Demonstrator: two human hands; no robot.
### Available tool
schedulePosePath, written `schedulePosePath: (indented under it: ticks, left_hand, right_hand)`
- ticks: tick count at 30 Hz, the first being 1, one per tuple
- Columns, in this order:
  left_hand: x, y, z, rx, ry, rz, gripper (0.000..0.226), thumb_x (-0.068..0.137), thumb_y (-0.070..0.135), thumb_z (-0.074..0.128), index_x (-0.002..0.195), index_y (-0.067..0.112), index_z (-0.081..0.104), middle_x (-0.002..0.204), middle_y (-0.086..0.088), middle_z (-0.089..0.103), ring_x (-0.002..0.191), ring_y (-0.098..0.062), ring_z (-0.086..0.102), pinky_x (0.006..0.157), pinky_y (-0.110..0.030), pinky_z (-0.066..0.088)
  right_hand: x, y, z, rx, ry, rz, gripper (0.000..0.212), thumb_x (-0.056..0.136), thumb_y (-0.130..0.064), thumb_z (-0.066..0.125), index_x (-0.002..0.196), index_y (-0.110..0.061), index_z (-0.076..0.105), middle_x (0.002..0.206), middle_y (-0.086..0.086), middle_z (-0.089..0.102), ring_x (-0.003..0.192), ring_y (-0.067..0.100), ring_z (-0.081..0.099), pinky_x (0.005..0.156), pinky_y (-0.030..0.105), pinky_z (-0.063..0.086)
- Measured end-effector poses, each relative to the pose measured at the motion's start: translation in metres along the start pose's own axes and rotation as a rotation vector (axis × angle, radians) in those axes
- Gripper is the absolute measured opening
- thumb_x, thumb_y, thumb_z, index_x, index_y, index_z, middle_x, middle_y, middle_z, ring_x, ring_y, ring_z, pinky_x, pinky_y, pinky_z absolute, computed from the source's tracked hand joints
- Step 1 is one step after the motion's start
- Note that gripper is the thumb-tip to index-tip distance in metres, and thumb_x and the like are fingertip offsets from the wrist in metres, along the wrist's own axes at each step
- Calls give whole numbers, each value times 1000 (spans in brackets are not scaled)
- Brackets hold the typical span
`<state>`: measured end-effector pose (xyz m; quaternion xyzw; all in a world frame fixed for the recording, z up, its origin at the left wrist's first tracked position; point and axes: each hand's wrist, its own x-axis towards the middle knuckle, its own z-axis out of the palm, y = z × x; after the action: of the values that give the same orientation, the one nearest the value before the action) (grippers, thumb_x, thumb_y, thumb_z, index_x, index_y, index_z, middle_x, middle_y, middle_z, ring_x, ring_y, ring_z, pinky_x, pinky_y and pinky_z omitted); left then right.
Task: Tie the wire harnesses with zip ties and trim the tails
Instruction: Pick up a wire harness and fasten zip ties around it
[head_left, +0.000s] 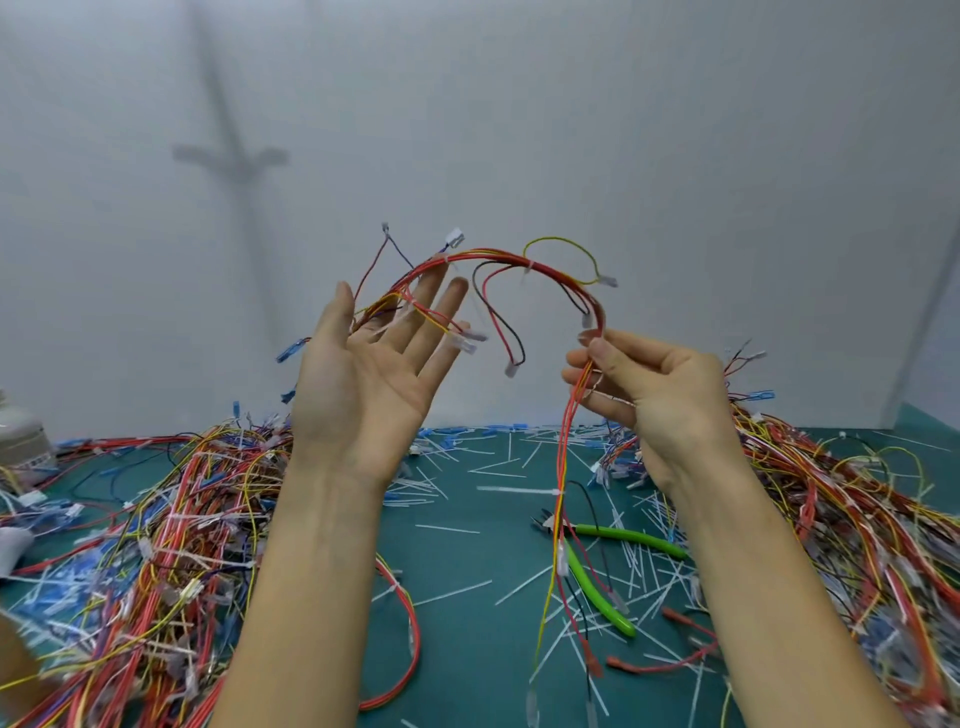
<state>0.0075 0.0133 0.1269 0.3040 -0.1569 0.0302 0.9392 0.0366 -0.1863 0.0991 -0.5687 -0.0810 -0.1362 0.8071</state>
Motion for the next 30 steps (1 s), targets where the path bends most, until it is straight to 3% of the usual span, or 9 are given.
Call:
schedulePosePath:
  ticks: [6, 11, 14, 18, 22, 25, 30]
  left_hand:
    - [3, -1, -4, -9, 43, -26, 44, 105, 39, 36, 124, 2, 51, 116, -14, 71, 108, -30, 69, 84, -42, 59]
    - [6, -3, -6, 6, 172, -39, 35, 104, 33, 43, 91, 5, 60, 98, -15, 74, 94, -30, 73, 77, -40, 61]
    - [7, -5, -1, -26, 251, 21, 34, 103, 27, 45, 82, 4, 59, 85, -19, 72, 91, -32, 73, 79, -43, 61]
    - [6, -5, 4, -76, 261, 172, 60, 103, 11, 42, 47, 5, 66, 60, -12, 67, 66, -28, 73, 71, -41, 62]
    - [4, -3, 5, -59, 247, 172, 37, 101, 9, 43, 68, 4, 57, 68, -12, 67, 64, -22, 72, 59, -29, 60]
    - [3, -3, 7, -33, 239, 177, 32, 102, 10, 40, 73, 5, 52, 69, -11, 65, 58, -18, 70, 53, -25, 57]
    - [3, -3, 5, 337, 277, 205, 26, 100, 12, 38, 83, 7, 56, 51, 1, 54, 44, -11, 61, 46, -19, 51]
  right_hand:
    - [2, 0, 0, 80, 74, -45, 10, 93, -4, 62, 90, -8, 71, 74, 5, 76, 71, 19, 75, 60, 24, 59]
    - [3, 0, -1, 107, 99, -65, 10, 93, -5, 63, 90, -9, 71, 74, 5, 76, 72, 19, 75, 60, 24, 58]
    - [3, 1, -2, 99, 103, -71, 10, 94, -5, 63, 90, -9, 71, 74, 5, 76, 73, 19, 75, 61, 24, 58]
    - [3, 2, -2, 76, 54, -24, 8, 94, -5, 62, 92, -6, 70, 73, 5, 76, 71, 18, 75, 60, 23, 58]
    - [1, 2, -1, -1, -68, 71, 9, 94, -3, 61, 91, -4, 69, 72, 6, 75, 69, 18, 75, 57, 21, 57]
    - [0, 6, -1, -157, -250, 171, 8, 94, 0, 59, 91, -1, 67, 73, 10, 74, 68, 22, 75, 57, 24, 59]
    - [-1, 16, -3, -786, -518, 170, 11, 90, -8, 69, 93, -17, 75, 85, 5, 77, 72, 16, 75, 68, 26, 60]
